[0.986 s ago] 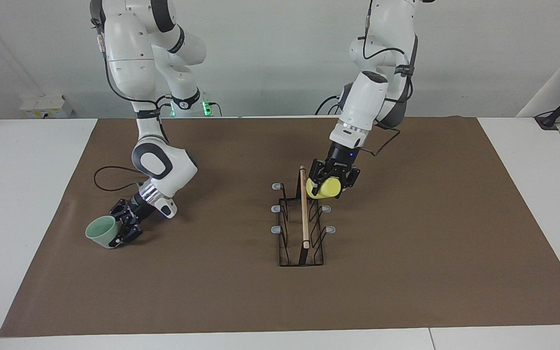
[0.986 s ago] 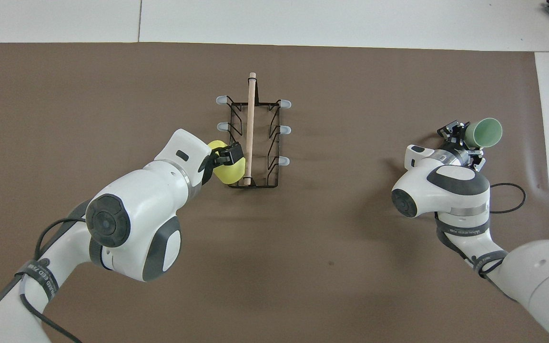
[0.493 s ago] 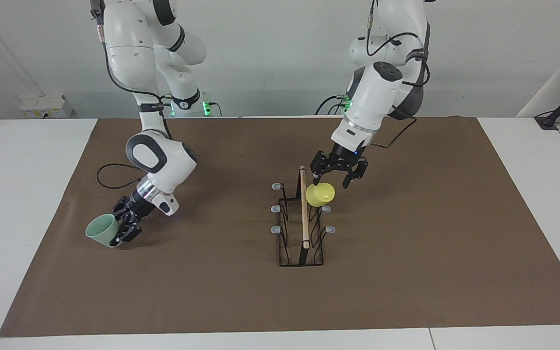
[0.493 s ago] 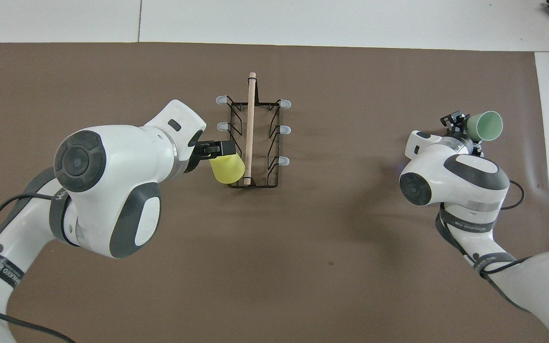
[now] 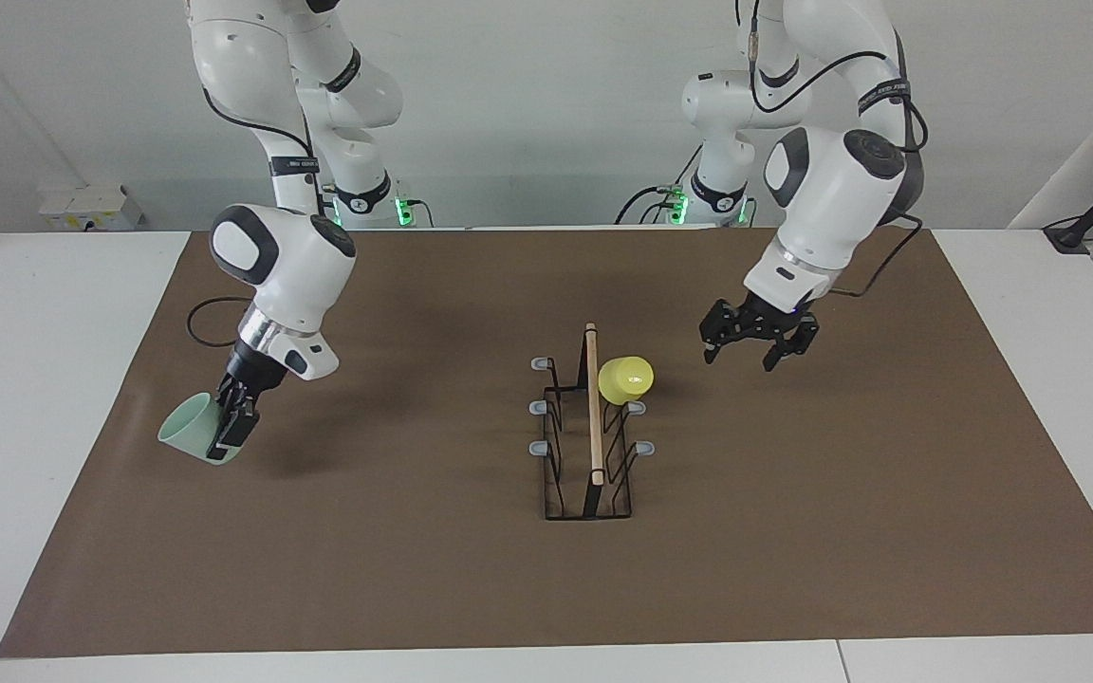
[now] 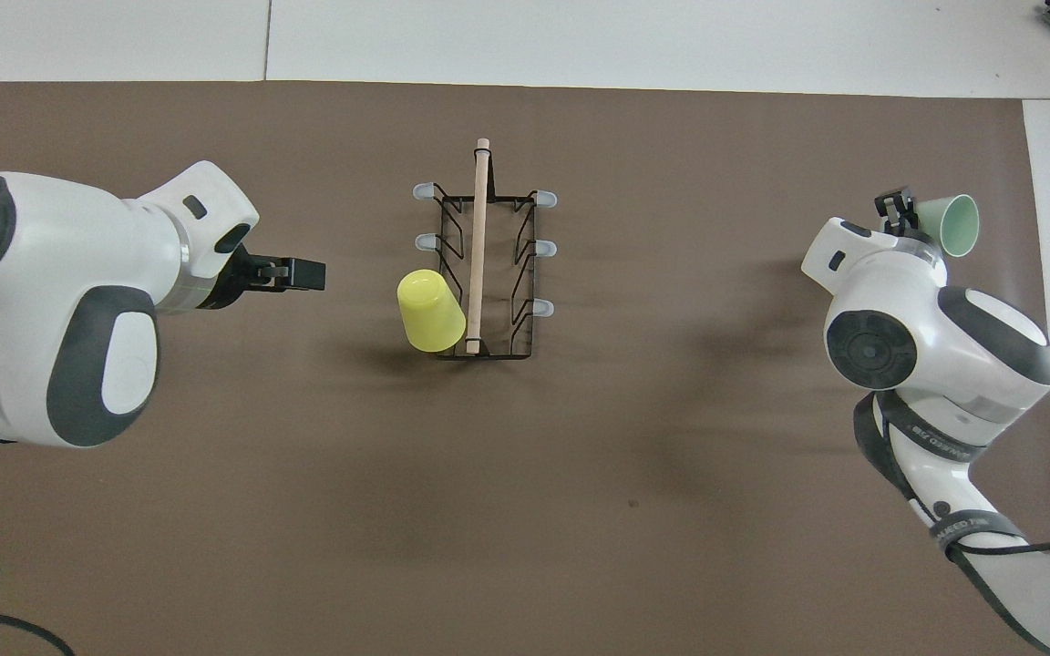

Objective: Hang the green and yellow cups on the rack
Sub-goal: 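Withdraw the left gripper while the right gripper lifts the green cup, then carry the green cup with the right gripper to the rack peg, then lower the green cup onto the peg nearest the robot with the right gripper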

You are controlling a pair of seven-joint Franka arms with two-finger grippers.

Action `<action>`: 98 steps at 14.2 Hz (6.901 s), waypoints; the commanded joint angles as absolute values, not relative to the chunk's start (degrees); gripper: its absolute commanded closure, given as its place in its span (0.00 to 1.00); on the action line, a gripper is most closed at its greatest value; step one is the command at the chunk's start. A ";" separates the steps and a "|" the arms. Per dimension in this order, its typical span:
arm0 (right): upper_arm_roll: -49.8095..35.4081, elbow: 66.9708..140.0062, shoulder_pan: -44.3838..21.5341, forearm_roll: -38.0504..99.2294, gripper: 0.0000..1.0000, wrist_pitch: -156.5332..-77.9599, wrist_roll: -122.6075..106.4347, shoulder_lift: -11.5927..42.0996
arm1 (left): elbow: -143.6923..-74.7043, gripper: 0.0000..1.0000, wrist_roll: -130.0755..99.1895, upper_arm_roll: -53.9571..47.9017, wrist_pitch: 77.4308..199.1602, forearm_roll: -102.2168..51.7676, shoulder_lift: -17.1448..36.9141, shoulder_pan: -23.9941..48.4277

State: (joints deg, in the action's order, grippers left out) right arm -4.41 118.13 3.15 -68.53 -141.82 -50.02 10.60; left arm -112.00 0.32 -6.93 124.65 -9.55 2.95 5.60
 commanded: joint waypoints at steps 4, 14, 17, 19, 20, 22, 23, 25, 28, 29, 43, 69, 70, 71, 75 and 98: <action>-5.18 114.81 2.11 -27.93 0.74 -129.67 -61.51 2.90 | -102.94 0.00 10.96 0.69 109.81 -0.35 1.14 5.89; -6.59 112.94 -1.49 21.07 0.85 -126.30 -61.26 1.14 | -92.45 0.00 15.82 5.45 92.02 -0.35 0.18 5.63; -7.03 113.12 -2.10 28.11 0.85 -125.16 -61.26 0.53 | -95.18 0.00 15.29 5.45 93.07 -0.44 -0.96 5.27; -7.29 113.12 -3.34 30.83 0.84 -124.98 -61.35 0.44 | -95.27 0.00 15.21 6.50 93.34 -1.05 -1.14 5.19; -7.38 113.20 -3.51 33.46 0.84 -124.98 -61.61 0.44 | -95.27 0.00 15.29 6.50 93.34 -1.32 -1.14 5.19; -7.38 113.29 -5.36 39.43 0.85 -125.59 -61.70 0.26 | -95.36 0.00 15.03 6.59 93.08 -1.41 -1.23 5.19; -7.38 113.38 -6.14 41.90 0.86 -126.03 -61.79 0.18 | -95.36 0.00 15.03 6.59 92.82 -1.41 -1.23 5.10; -7.30 113.47 -6.33 44.29 0.94 -126.21 -61.70 0.00 | -96.06 0.00 14.77 6.68 92.55 -1.32 -1.67 5.18; -7.21 113.29 -5.98 44.21 0.99 -126.39 -61.43 0.09 | -96.06 0.00 15.03 6.59 92.55 -1.23 -1.67 5.19; -7.12 113.38 -5.89 44.03 0.99 -126.30 -61.96 0.09 | -95.89 0.00 15.03 6.59 93.24 -1.23 -1.58 5.19; -7.38 120.06 -14.58 80.30 0.98 -141.41 -85.94 -3.25 | -95.98 0.00 14.94 6.59 93.16 -1.14 -1.58 5.27; -7.38 121.64 -22.24 127.62 0.95 -148.18 -134.47 6.85 | -95.98 0.00 15.03 6.59 93.16 -1.14 -1.58 5.27; -7.38 121.29 -22.24 127.62 0.95 -148.18 -134.47 7.03 | -95.98 0.00 15.03 6.59 93.25 -1.14 -1.58 5.27; -7.38 121.20 -22.24 127.62 0.95 -148.18 -134.65 7.12 | -95.98 0.00 14.94 6.59 93.25 -1.14 -1.58 5.27; -7.38 119.27 -22.24 129.54 0.95 -148.18 -135.09 7.91 | -95.98 0.00 14.94 6.59 93.25 -1.14 -1.58 5.27; -7.38 121.46 -22.59 134.27 0.95 -148.01 -139.64 8.79 | -95.98 0.00 15.03 6.59 93.25 -1.14 -1.58 5.27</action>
State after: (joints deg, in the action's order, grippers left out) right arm -7.00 119.52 -22.88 129.71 -149.56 -136.09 10.43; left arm -94.09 14.95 6.58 92.69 -1.38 0.13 5.25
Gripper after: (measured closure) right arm 0.313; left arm 0.000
